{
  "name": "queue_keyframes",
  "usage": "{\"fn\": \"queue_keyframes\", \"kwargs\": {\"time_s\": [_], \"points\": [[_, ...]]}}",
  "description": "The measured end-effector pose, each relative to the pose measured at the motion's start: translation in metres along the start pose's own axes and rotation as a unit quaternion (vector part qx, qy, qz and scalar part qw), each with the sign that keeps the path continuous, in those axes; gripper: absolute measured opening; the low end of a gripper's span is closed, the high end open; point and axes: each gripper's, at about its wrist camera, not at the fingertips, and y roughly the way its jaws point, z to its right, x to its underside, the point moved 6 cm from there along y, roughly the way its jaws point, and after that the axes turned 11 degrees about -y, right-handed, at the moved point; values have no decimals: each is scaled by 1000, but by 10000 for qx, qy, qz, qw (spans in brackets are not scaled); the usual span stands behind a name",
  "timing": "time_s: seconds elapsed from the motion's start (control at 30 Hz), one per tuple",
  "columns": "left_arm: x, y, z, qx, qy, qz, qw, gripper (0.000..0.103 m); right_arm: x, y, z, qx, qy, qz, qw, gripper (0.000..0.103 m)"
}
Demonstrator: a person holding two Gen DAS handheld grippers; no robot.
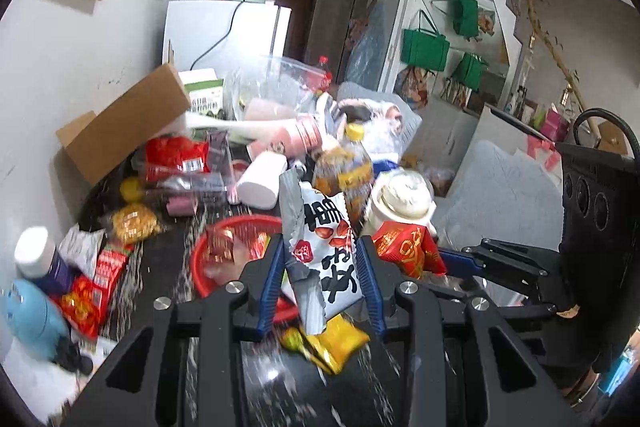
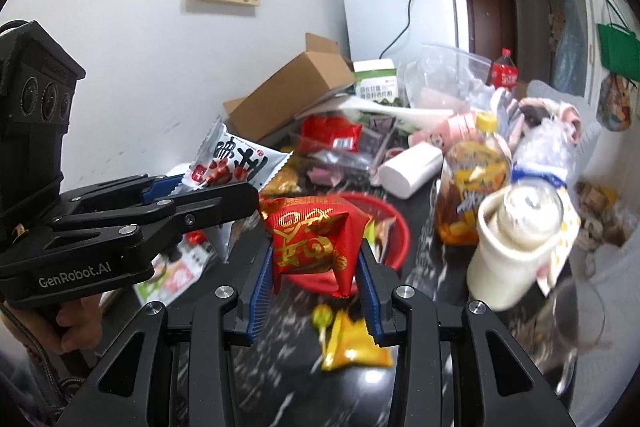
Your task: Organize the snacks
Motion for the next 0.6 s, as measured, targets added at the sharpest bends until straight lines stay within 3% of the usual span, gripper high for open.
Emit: {"fn": "queue_keyframes", "kwargs": {"time_s": [0.2,0.33,0.6], "points": [[-29,29,-18,4,-118,129,9998,35,-27,31,20,76,-95,48,9999,38],[-40,52,-36,-199,-179,161,9995,35,-38,55,32,191,-219,61,9996,38],[-41,105,-74,-541,-342,-233,9977,35,-39,107,48,92,-182,-189,9996,38]]}}
